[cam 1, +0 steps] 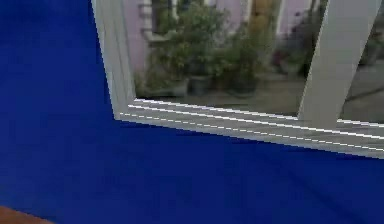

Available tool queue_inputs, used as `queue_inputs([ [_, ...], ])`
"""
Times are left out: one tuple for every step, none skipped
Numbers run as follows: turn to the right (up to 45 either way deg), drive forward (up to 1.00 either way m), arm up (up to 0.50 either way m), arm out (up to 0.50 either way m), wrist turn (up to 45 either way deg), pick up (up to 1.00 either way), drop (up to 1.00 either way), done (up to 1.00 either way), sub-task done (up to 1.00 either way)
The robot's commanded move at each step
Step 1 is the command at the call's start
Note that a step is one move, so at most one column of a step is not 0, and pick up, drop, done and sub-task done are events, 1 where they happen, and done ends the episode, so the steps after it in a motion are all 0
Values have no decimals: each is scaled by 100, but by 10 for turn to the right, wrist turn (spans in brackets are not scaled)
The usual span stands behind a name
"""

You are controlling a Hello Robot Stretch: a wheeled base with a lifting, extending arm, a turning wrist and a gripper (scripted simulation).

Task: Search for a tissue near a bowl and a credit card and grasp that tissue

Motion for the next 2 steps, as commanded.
queue_inputs([
  [-450, 0, 0, 0, 0, 0, 0, 0, 0],
  [-270, 0, 0, 0, 0, 0, 0, 0, 0],
])
